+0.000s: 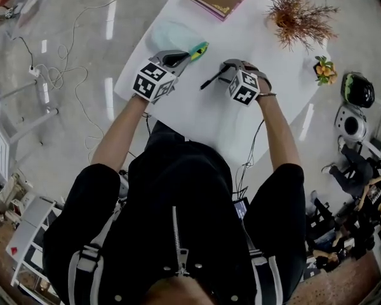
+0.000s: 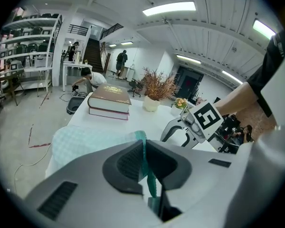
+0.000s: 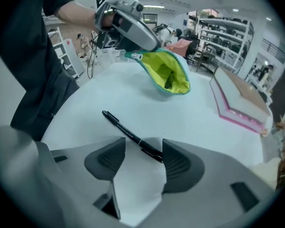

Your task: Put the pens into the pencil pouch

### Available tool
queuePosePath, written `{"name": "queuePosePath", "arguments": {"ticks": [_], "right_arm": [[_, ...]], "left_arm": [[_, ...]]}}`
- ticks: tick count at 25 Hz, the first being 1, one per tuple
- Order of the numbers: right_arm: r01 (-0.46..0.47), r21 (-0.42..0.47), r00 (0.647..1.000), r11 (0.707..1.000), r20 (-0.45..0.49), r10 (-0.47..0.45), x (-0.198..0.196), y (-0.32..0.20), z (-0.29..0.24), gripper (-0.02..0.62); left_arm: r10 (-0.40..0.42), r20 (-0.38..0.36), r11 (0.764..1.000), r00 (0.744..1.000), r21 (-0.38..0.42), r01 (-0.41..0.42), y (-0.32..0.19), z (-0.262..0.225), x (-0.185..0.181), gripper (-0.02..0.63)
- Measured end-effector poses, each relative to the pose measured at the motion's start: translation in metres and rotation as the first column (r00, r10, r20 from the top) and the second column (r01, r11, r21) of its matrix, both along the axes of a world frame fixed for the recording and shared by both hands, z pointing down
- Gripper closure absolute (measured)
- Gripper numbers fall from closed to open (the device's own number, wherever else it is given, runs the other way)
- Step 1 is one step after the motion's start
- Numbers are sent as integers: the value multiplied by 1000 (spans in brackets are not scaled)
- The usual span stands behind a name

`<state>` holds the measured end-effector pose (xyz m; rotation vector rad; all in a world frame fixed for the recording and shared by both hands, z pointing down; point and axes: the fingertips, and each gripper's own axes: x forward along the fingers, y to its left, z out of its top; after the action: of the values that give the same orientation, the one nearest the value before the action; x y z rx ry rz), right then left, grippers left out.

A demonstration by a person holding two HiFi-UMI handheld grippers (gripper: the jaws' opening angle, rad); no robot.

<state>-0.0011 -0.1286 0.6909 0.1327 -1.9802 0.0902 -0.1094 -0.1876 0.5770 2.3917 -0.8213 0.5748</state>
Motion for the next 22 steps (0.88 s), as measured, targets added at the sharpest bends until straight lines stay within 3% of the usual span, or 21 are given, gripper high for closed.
{"name": "queuePosePath", "arguments": {"ticks": [6, 10, 17, 22], "right_arm": [[-53, -24, 998, 998, -24, 52, 17, 6, 1, 391], [-136, -17, 991, 991, 0, 136, 29, 13, 1, 459], [-324, -21, 945, 946, 52, 324, 48, 19, 0, 470], [-346, 12, 937, 938, 52, 345, 52, 34, -1, 526]], "left_arm": [[2, 3, 1000, 1000, 0, -2, 1, -1, -2, 568], [3, 10, 1000, 1000, 3, -3, 1, 0, -3, 568], [4, 28, 1000, 1000, 7, -5, 4, 0, -6, 568], [3, 37, 1000, 999, 9, -4, 9, 1, -8, 568]]}}
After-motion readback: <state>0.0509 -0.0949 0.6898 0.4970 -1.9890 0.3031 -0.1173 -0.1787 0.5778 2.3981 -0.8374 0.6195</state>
